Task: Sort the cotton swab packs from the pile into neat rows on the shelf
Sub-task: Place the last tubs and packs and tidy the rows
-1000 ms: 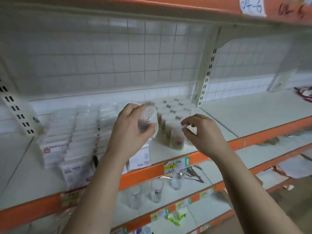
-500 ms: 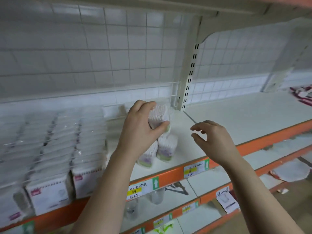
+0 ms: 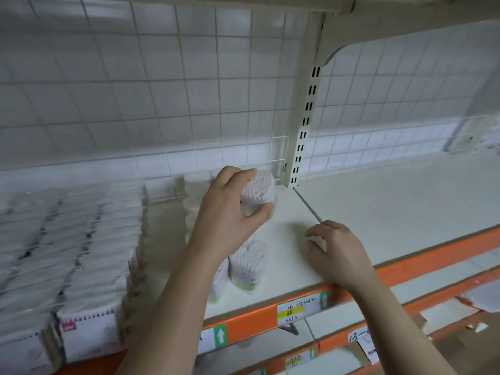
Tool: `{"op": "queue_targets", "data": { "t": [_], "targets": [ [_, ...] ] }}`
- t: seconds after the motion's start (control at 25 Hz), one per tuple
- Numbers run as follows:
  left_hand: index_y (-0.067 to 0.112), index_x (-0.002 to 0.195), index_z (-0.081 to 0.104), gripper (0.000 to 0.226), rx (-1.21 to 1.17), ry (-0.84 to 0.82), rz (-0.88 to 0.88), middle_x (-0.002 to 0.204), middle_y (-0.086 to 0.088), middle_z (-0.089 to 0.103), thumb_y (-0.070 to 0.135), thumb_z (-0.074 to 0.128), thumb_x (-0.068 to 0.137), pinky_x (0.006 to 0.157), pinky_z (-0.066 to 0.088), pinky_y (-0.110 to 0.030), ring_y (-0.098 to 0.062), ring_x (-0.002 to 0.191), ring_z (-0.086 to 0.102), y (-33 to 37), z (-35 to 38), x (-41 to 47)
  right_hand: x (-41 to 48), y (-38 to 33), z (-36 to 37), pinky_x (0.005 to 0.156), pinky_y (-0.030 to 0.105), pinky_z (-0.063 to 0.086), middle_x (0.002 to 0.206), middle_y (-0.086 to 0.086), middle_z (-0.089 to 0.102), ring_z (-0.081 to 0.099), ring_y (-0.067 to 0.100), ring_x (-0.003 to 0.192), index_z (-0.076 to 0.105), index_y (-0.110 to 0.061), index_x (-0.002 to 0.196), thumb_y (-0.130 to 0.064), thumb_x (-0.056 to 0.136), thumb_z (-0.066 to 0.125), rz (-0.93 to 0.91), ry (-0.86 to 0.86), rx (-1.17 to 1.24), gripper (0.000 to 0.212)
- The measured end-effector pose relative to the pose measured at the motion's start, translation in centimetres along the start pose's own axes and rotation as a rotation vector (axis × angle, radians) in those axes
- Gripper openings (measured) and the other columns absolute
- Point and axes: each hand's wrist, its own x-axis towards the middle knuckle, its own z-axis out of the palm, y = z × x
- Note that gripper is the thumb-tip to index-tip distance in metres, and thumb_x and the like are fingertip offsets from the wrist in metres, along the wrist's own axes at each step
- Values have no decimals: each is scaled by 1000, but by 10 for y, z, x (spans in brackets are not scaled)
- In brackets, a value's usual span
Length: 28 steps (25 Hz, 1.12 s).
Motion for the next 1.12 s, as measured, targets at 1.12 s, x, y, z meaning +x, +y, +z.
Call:
{"op": "queue_targets", "data": {
  "t": [1.12],
  "targets": [
    [25,125,57,62,695,-322,-266,120,3,57,47,75,70,99,31,-34,-19,113,48,26,63,12,-2,34,11,70,32,40,88,-2,61,48,24,88,66,-19,79,-30,80,56,-74,-21,37,14]
  ]
}}
